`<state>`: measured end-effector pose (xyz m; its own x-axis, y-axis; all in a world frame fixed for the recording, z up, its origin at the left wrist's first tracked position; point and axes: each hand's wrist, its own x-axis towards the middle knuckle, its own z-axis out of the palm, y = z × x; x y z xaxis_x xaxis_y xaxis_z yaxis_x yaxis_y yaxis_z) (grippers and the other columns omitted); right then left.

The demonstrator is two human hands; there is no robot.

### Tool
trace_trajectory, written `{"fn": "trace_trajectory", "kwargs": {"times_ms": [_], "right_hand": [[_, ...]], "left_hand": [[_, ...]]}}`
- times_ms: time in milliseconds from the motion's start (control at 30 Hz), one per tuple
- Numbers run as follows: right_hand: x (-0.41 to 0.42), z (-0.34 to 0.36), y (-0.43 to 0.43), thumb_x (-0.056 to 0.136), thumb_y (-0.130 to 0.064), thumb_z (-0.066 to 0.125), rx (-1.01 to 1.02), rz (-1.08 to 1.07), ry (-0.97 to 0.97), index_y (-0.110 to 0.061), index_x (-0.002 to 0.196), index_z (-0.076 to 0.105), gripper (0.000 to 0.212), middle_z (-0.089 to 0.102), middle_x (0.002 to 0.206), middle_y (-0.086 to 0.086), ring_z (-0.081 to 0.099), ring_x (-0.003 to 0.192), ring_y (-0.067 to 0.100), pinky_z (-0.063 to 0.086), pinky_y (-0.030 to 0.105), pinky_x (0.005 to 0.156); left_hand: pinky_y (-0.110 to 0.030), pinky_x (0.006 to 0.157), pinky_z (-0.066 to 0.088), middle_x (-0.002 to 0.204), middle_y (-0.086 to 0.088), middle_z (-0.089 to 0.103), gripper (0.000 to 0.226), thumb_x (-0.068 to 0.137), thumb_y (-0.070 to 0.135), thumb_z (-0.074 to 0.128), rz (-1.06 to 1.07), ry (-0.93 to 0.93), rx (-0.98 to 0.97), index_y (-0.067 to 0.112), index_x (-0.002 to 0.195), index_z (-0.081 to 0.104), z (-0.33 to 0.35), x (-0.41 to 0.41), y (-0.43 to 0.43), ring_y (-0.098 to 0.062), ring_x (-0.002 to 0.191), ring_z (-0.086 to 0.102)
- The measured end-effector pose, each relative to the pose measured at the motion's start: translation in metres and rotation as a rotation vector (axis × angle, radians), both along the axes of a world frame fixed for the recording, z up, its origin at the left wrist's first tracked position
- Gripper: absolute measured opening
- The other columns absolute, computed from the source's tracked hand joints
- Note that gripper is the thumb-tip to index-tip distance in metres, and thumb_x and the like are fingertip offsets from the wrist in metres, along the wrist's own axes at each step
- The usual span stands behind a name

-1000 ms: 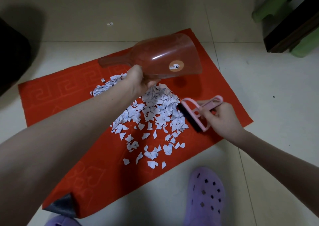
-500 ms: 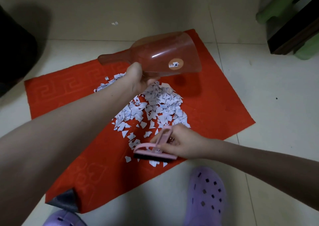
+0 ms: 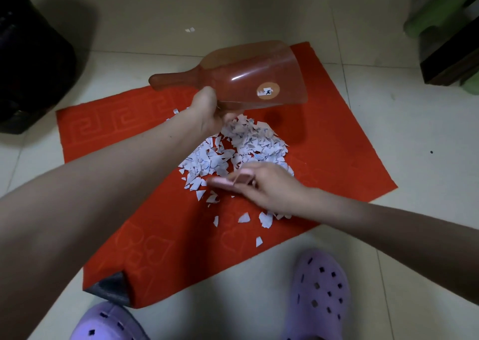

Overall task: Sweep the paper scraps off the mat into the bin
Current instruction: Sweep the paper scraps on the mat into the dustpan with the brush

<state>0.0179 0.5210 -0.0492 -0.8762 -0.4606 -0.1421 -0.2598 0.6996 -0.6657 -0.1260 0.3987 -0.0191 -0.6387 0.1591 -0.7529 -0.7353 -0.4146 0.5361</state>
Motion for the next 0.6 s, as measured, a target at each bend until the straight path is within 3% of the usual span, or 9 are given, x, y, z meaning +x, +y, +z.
{"fn": "trace_trajectory", "kwargs": {"times_ms": [200, 267, 367, 467, 533, 600], "right_hand": [[-0.006, 0.020, 0.015, 0.088, -0.024, 0.057, -0.212, -0.210, 0.020, -0.020, 0.109, 0.070, 0.025, 0.065, 0.101, -0.017, 0.067, 0.081, 0.016, 0.055, 0.036, 0.067], [0.002, 0.019, 0.013, 0.089, -0.023, 0.058, -0.273, -0.219, -0.090, -0.022, 0.108, 0.070, 0.023, 0.068, 0.098, -0.012, 0.066, 0.076, 0.014, 0.054, 0.034, 0.063], [0.009, 0.008, 0.010, 0.091, -0.022, 0.059, -0.204, -0.141, -0.268, -0.023, 0.107, 0.072, 0.020, 0.072, 0.099, -0.003, 0.068, 0.083, 0.022, 0.054, 0.049, 0.072], [0.010, 0.002, 0.009, 0.091, -0.023, 0.059, -0.226, -0.137, -0.319, -0.026, 0.108, 0.071, 0.021, 0.073, 0.101, -0.003, 0.069, 0.083, 0.027, 0.055, 0.052, 0.072], [0.012, -0.001, 0.005, 0.092, -0.021, 0.059, -0.233, -0.084, -0.362, -0.028, 0.108, 0.070, 0.021, 0.073, 0.093, -0.004, 0.069, 0.072, 0.016, 0.057, 0.039, 0.064], [0.017, -0.003, -0.005, 0.093, -0.017, 0.058, -0.186, 0.003, -0.382, -0.020, 0.109, 0.071, 0.021, 0.069, 0.079, -0.009, 0.059, 0.054, 0.004, 0.043, 0.014, 0.050]], "left_hand": [[-0.040, 0.066, 0.059, 0.094, -0.018, 0.065, 0.027, 0.101, 0.013, 0.026, -0.001, 0.006, -0.014, 0.003, 0.096, 0.050, 0.000, -0.009, -0.013, -0.030, 0.079, 0.067], [-0.040, 0.067, 0.059, 0.094, -0.017, 0.065, 0.027, 0.101, 0.013, 0.026, 0.003, 0.005, -0.017, 0.002, 0.098, 0.050, -0.002, -0.010, -0.015, -0.030, 0.079, 0.067], [-0.039, 0.063, 0.060, 0.096, -0.018, 0.066, 0.029, 0.101, 0.012, 0.025, -0.010, 0.012, -0.036, 0.002, 0.110, 0.050, -0.003, -0.010, -0.017, -0.031, 0.079, 0.068], [-0.037, 0.060, 0.061, 0.098, -0.017, 0.067, 0.030, 0.101, 0.011, 0.026, -0.019, 0.008, -0.028, 0.003, 0.114, 0.051, -0.004, -0.009, -0.016, -0.030, 0.082, 0.068], [-0.038, 0.063, 0.061, 0.095, -0.017, 0.067, 0.028, 0.101, 0.011, 0.026, -0.022, -0.002, -0.022, 0.003, 0.106, 0.053, -0.005, -0.008, -0.016, -0.029, 0.082, 0.068], [-0.040, 0.069, 0.059, 0.092, -0.016, 0.067, 0.028, 0.101, 0.012, 0.026, -0.025, -0.002, -0.027, 0.004, 0.097, 0.053, -0.006, -0.007, -0.015, -0.029, 0.083, 0.069]]}}
